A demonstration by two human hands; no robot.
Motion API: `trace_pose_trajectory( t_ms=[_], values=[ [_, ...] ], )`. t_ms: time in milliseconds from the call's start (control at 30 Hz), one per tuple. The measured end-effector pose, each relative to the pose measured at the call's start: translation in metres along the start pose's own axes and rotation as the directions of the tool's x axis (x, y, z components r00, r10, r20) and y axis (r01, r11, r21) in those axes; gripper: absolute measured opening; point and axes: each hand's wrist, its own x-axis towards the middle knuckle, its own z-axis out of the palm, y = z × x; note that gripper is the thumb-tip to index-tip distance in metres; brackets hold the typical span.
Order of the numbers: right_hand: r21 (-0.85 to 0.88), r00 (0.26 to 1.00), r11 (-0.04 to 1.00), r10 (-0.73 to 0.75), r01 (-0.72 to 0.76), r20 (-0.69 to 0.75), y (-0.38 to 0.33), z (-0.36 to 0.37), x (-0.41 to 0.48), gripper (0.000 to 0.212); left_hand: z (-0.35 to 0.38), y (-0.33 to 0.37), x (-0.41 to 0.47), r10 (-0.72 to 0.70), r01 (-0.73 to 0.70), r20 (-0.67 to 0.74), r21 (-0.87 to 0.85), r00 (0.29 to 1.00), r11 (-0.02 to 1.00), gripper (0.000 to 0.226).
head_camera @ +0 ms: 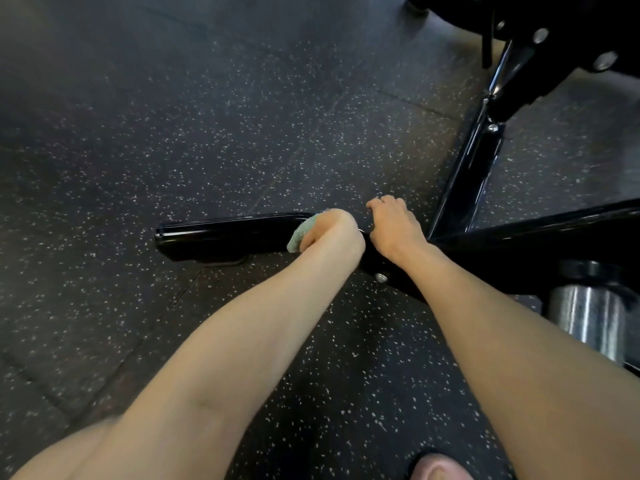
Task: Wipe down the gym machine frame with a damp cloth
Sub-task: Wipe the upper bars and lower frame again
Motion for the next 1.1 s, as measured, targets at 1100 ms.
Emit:
trace_pose_trajectory(
  t_ms=[1100],
  values=[
    [0.712,0.812,0.483,-0.001,-0.51,0.583,-0.192,-0.236,-0.131,0.007,-0.268,-0.072,-0.242,0.258,0.503,0.552,-0.832,0.793,0.234,0.069]
  ],
)
